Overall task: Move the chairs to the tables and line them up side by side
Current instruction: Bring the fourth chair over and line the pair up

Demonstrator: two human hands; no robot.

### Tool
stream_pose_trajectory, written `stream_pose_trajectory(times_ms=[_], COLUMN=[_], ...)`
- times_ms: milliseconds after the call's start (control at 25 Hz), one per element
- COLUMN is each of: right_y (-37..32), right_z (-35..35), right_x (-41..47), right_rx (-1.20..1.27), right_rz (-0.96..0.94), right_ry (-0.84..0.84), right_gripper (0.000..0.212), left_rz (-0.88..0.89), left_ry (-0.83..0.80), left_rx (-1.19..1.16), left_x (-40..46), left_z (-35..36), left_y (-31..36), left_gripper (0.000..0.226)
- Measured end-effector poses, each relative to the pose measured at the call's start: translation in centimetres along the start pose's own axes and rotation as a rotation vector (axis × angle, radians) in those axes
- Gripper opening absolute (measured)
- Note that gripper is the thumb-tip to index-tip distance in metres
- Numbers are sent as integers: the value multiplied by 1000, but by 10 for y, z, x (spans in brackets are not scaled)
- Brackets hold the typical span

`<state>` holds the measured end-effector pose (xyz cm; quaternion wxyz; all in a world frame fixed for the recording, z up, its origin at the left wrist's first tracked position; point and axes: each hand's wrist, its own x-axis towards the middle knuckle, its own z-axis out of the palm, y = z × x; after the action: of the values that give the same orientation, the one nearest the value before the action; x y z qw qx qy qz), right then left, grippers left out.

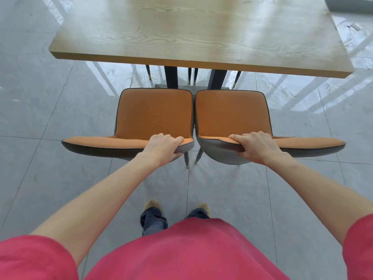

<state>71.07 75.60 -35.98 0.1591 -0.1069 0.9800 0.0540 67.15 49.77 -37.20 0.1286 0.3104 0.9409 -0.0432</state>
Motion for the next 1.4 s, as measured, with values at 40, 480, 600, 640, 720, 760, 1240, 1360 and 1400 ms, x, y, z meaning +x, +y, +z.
stream_pose_trajectory(times_ms=[40, 480, 600, 640, 720, 760, 1240, 1360, 1400], right_y=[1, -2, -6, -9, -14, -17, -44, -42, -41], right_z=[1, 5, 5, 5, 6, 6, 6, 7, 7], right_x=[1, -8, -10, -11, -12, -11, -12, -14, -14], right_rx=[-14, -68, -78, -79, -76, -80, -112, -113, -113], right_rz=[-11, -65, -86, -91, -90, -90, -89, -98, -98], right_ry=[4, -10, -13, -13, -8, -6, 7, 19, 24], right_gripper=[40, 42, 43, 43, 41, 41, 37, 37, 36], left_rz=[4, 134, 160, 172, 194, 199, 223, 226, 226], left_ry=[8, 49, 17, 11, 1, 0, 35, 32, 28], left_rx=[0, -48, -35, -31, -38, -46, -11, -6, -8], left_x=[3, 5, 1, -1, -5, -6, -13, -16, -17], left_z=[1, 0, 2, 2, 3, 3, 5, 5, 5], left_y=[7, 5, -4, -7, -13, -16, -28, -29, -29], left_gripper=[32, 31, 31, 31, 32, 32, 28, 29, 30])
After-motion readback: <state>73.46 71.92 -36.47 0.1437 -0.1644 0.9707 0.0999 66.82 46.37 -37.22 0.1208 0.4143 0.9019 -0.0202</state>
